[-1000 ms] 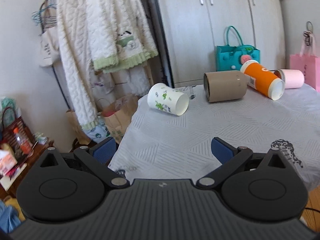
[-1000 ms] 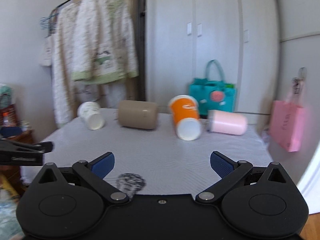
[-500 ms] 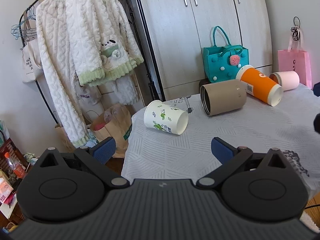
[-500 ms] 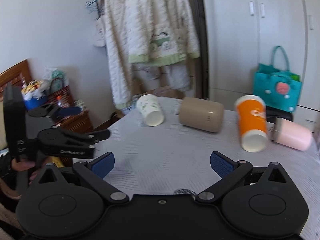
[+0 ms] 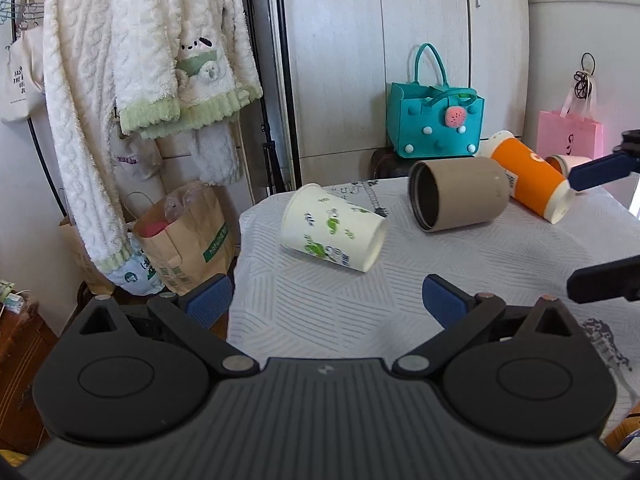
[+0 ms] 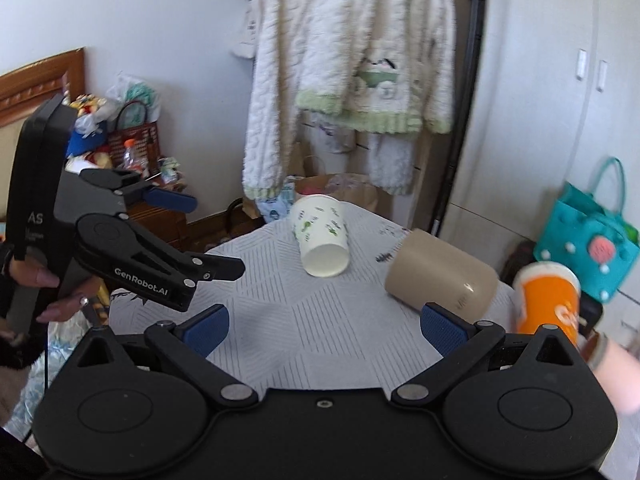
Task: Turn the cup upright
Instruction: 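Move the right tool toward the white leaf-print paper cup lying on its side, then close the right gripper around the paper cup's base end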
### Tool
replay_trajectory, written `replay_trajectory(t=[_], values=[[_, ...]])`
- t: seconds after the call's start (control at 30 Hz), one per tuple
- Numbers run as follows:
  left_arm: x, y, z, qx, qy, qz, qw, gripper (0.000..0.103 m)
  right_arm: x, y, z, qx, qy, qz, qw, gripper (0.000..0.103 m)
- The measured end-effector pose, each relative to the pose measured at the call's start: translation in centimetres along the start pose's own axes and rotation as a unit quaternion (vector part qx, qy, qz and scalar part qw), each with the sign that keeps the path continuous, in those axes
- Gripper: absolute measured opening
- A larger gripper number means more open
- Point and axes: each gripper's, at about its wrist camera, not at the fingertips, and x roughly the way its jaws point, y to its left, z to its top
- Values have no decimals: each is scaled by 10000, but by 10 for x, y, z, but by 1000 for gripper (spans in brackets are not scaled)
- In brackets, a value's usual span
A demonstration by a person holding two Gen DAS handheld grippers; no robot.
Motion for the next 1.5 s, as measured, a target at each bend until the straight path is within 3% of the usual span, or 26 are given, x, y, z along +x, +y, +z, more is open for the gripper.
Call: replay_trajectory(t=[0.17,0.33,0.5,0.97,1.03,1.17,1.4,1.5], values=[[16,24,3,-373,-14,-406,9985,103,31,-6,15,-125,257,403,9988,103],[37,44,10,-1070,72,-957,9896,103,64,-13,23,-151,616,724,9954,98],[53,49,10,-1307,148,-1241,9835,103,86,-6,29,-528,695,647,9941,98],[61,64,-1,-1744,190,-1367,9749,102,146,6,43,-1288,496,395,9896,98],[60,64,-2,-1753,183,-1350,9750,102,152,8,43,-1361,538,343,9886,92],[58,61,-1,-1677,174,-1185,9785,102,164,9,43,-1476,584,181,9871,89],[56,59,1,-1737,184,-1225,9770,102,165,2,46,-1253,592,223,9901,65],[56,59,1,-1846,241,-1351,9732,102,160,0,46,-1094,536,293,9921,63]])
